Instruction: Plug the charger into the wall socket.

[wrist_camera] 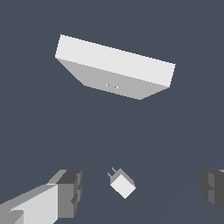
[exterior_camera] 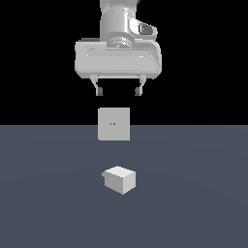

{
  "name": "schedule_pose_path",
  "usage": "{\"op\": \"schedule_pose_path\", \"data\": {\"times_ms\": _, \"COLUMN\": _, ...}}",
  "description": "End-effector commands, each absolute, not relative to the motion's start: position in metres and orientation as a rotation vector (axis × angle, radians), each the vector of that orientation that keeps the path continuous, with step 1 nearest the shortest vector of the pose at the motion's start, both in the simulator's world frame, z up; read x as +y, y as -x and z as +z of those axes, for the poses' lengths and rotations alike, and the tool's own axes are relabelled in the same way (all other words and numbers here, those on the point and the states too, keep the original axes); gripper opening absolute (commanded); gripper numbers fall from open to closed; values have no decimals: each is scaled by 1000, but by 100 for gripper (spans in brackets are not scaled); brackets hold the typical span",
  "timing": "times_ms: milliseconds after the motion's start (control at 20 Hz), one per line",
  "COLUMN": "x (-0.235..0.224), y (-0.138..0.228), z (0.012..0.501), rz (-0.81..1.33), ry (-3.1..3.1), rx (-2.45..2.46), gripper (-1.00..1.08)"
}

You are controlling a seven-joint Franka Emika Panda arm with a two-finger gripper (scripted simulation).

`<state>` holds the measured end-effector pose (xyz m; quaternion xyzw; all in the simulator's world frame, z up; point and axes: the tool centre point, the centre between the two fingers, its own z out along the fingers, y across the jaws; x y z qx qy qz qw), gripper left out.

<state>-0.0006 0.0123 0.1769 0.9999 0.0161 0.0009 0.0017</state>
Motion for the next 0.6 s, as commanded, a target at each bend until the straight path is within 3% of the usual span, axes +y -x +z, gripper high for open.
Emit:
{"op": "schedule_pose_path", "data": {"times_ms": 0, "x": 12, "y": 1, "z": 177, "rz": 3, "ry": -3138, "rx": 51, "gripper": 100}}
{"op": "schedule_pose_path", "data": {"times_ms": 550, "x": 16, "y": 12, "z": 165, "rz": 17, "ry": -3137, "rx": 187, "gripper": 100}}
